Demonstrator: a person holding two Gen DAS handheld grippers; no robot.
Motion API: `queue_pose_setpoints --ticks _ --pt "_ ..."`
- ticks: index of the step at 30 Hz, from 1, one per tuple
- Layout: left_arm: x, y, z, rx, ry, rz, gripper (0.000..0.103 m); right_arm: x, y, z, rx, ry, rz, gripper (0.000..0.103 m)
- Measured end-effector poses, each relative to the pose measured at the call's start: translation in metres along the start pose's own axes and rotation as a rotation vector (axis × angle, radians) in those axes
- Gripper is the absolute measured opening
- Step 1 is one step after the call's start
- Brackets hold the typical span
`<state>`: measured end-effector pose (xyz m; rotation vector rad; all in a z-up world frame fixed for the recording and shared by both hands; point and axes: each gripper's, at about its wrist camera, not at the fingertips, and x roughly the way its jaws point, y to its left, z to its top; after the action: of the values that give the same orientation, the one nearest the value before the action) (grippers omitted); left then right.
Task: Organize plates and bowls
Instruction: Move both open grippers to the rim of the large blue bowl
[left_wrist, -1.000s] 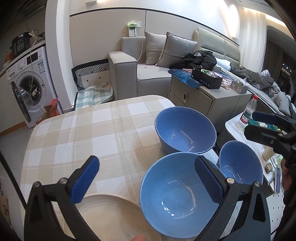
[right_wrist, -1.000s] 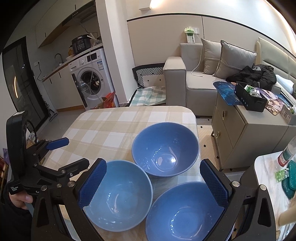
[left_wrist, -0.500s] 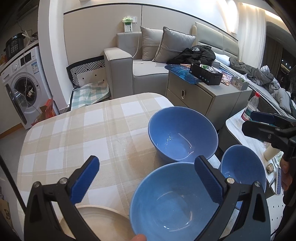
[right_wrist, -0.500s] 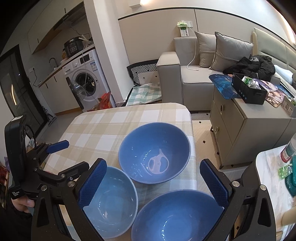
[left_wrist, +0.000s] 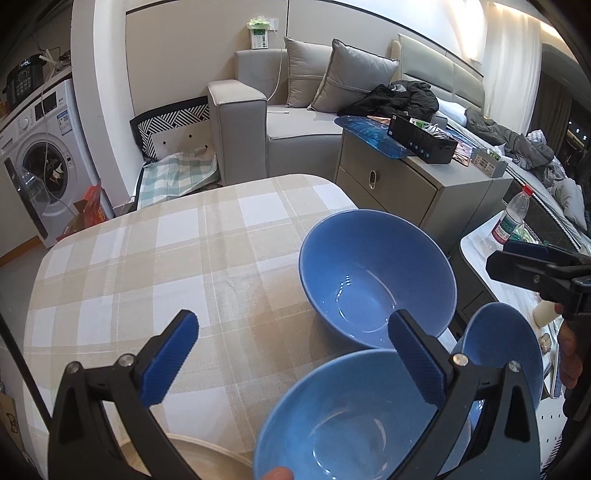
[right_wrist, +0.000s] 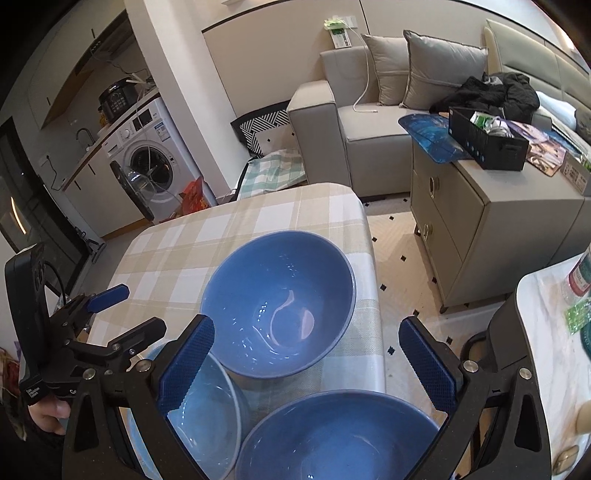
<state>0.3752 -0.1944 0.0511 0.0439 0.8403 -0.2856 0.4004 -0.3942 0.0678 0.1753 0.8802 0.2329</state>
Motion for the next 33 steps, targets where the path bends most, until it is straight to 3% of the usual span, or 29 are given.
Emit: queue_pose_setpoints --ticks 11,33 --pt "0.033 0.003 0.008 -0.011 0.039 0.0 0.103 0.043 -0.013 0.01 0.038 0.07 -0.033 0.101" --pt "0.066 -0.001 0.012 -0.001 0.11 -0.027 0.095 0.092 -0.029 0.009 0.074 0.163 -0.054 0.084"
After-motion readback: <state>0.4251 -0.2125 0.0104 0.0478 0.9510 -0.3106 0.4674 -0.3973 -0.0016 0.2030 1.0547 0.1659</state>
